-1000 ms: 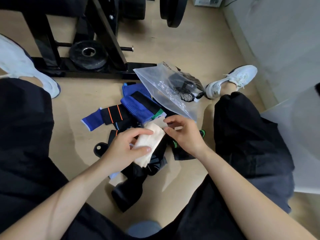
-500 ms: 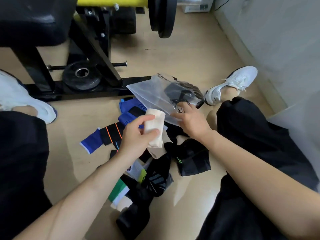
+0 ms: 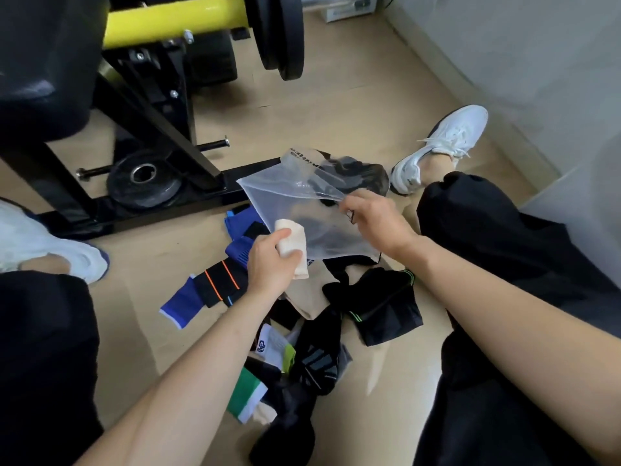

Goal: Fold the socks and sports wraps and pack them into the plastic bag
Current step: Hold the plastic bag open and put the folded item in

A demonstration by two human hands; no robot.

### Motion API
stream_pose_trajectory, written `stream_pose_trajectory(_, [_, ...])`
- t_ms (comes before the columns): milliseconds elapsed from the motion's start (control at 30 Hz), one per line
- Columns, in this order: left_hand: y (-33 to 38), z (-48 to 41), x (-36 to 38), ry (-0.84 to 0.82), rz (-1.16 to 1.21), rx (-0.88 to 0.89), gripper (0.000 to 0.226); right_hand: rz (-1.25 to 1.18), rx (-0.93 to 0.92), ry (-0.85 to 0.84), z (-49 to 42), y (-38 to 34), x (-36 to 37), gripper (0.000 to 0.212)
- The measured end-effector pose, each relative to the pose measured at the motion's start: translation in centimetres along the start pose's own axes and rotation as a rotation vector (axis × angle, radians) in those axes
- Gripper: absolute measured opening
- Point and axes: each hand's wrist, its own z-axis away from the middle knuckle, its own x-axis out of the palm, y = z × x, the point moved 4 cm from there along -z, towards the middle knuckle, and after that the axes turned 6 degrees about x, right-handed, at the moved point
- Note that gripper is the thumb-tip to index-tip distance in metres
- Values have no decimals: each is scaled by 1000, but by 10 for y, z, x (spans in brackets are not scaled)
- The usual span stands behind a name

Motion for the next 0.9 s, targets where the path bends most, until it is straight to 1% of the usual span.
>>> stream_pose_trajectory(67, [-2, -2, -3, 3, -23, -44, 46, -30, -18, 33, -1, -1, -9, 42])
stream_pose_trajectory(167, [1, -1, -9, 43, -63, -63, 36, -51, 58, 69, -6, -4, -24, 56])
stream_pose_trajectory(267, [6, 0, -13, 62, -25, -67, 42, -24, 90, 95, -11, -11, -38, 58])
stream_pose_trajectory(333, [14, 3, -13, 91, 81, -31, 47, 56, 92, 62, -14, -13, -43, 63])
stream_pose_trajectory(400, [27, 4, -13, 123, 232, 5, 46, 119, 106, 20, -15, -14, -45, 70])
stream_pose_trajectory(467, [44, 2, -11, 128, 371, -1, 43, 109, 121, -6, -15, -13, -46, 76])
stream_pose_trajectory(533, [59, -7, -2, 104, 468, -45, 40, -11, 137, -16, -15, -11, -46, 80])
stream_pose_trajectory(600, [68, -23, 13, 73, 507, -100, 40, -134, 157, -25, -15, -8, -45, 82])
stream_pose_trajectory(700, [74, -48, 36, 11, 480, -106, 48, -210, 182, -23, -13, -2, -44, 83])
stream_pose_trajectory(800, [70, -62, 52, -117, 381, -78, 61, -237, 185, -7, -11, 1, -45, 82])
stream_pose_trajectory(900, [61, -52, 53, -169, 307, -27, 60, -248, 181, -6, -10, 3, -43, 81])
